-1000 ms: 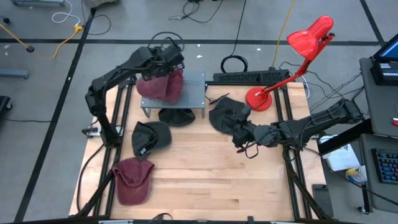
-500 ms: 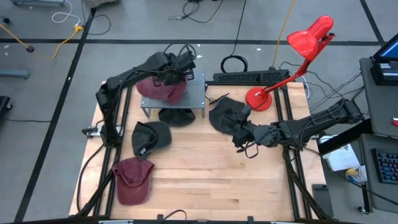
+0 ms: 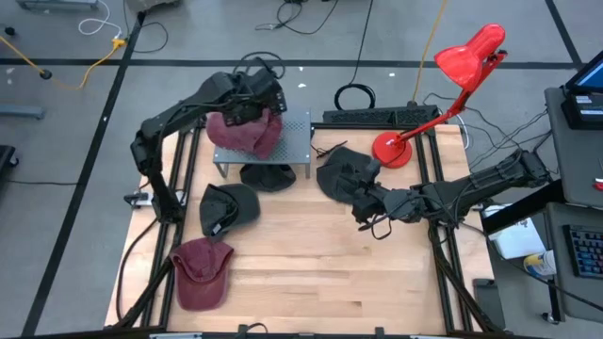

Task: Pick & Place hat
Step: Stack the top red cap on top of the red cap on the shelf

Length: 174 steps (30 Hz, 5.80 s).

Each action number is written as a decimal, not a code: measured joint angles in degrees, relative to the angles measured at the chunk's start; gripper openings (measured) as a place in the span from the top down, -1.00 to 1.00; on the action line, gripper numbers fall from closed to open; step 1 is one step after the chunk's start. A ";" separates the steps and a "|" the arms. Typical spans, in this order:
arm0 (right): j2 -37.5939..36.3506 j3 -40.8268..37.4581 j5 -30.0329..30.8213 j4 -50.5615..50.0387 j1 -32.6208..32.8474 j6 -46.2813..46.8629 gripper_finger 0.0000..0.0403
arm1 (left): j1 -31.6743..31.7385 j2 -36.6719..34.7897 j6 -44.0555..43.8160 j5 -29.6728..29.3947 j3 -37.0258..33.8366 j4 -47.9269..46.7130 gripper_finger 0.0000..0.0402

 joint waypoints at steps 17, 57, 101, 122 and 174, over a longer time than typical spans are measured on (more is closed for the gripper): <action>2.96 0.51 -14.53 1.01 -12.40 31.55 0.35 | -1.24 -4.95 32.25 16.31 0.02 -0.06 -0.72; 34.25 29.83 -32.95 -0.86 -37.81 61.79 0.35 | 17.34 -28.24 55.92 10.87 -32.93 17.86 -0.58; 50.33 41.98 -37.31 7.99 -37.46 55.35 0.35 | 15.73 -35.11 49.37 20.68 -53.20 47.15 -0.47; 50.11 42.01 -37.29 6.04 -37.46 55.37 0.35 | 17.56 -34.57 43.09 -2.77 -53.11 38.46 -0.48; 51.16 41.90 -45.70 7.67 -36.60 46.13 0.36 | 14.09 -36.75 41.87 9.04 -53.18 45.70 -0.47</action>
